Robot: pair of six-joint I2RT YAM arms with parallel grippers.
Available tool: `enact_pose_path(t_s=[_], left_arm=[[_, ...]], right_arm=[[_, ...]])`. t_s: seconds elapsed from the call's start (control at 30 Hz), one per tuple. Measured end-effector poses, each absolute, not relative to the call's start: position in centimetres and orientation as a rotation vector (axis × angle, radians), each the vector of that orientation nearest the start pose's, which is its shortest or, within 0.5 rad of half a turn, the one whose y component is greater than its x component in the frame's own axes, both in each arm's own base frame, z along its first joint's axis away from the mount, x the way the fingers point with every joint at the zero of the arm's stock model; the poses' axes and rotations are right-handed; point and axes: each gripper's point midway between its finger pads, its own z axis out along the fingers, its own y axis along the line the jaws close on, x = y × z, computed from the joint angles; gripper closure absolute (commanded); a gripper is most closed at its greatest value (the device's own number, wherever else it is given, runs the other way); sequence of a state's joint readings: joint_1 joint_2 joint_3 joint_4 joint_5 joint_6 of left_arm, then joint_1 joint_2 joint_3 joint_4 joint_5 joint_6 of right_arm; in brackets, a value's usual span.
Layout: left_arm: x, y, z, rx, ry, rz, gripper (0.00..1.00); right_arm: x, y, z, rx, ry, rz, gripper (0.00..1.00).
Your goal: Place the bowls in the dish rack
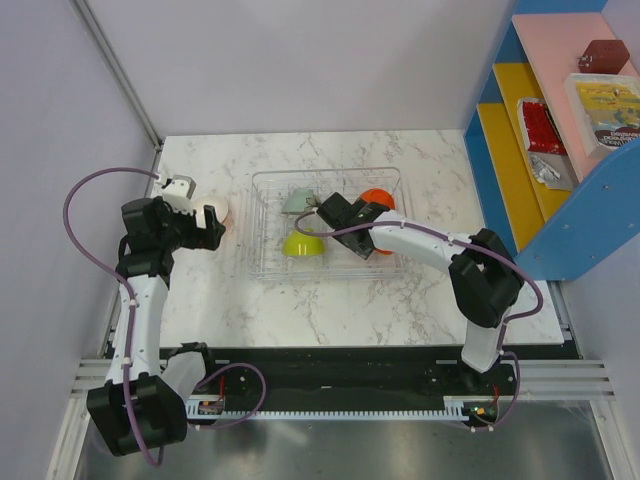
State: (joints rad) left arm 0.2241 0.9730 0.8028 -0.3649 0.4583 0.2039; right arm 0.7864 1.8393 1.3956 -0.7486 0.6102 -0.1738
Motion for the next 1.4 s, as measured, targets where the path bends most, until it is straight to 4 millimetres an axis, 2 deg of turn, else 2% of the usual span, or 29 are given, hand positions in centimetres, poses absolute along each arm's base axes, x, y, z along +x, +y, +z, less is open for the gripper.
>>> enact_pose_path(t_s=[0.03, 0.13, 0.17, 0.23, 0.27, 0.33, 0.53, 0.83, 1.4], left_arm=[[31.2, -0.1, 19.5, 0.249, 2.037, -0.217, 0.0], [31.2, -0.1, 19.5, 0.25, 2.033, -0.219, 0.0], [31.2, -0.1, 19.5, 0.25, 2.033, -0.221, 0.0], [31.1, -0.1, 19.5, 0.251, 2.032, -0.223, 0.0], [31.1, -0.1, 19.5, 0.252, 2.032, -0.226, 0.0], [31.1, -0.1, 19.4, 0.252, 2.033, -0.228, 0.0], [31.0, 0.1, 19.4, 0.243, 2.034, -0.224, 0.0], [31.0, 0.3, 19.7, 0.237, 2.026, -0.219, 0.0], [30.9, 0.7, 19.8, 0.227, 2.021, -0.212, 0.0]], right_arm=[[34.1, 19.4, 10.3, -1.053, 2.312, -0.628, 0.85], [34.0, 19.5, 10.2, -1.079, 2.296, -0.656, 0.67], [34.0, 19.6, 10.2, -1.083, 2.294, -0.658, 0.56], [33.9, 19.6, 10.2, -1.094, 2.293, -0.659, 0.42], [33.8, 19.6, 10.2, -1.099, 2.294, -0.66, 0.31], [33.7, 19.6, 10.1, -1.115, 2.295, -0.66, 0.2], [32.8, 20.1, 9.4, -1.178, 2.327, -0.595, 0.09], [32.0, 20.6, 8.8, -1.226, 2.348, -0.544, 0.02], [31.2, 21.5, 8.1, -1.262, 2.378, -0.445, 0.02]])
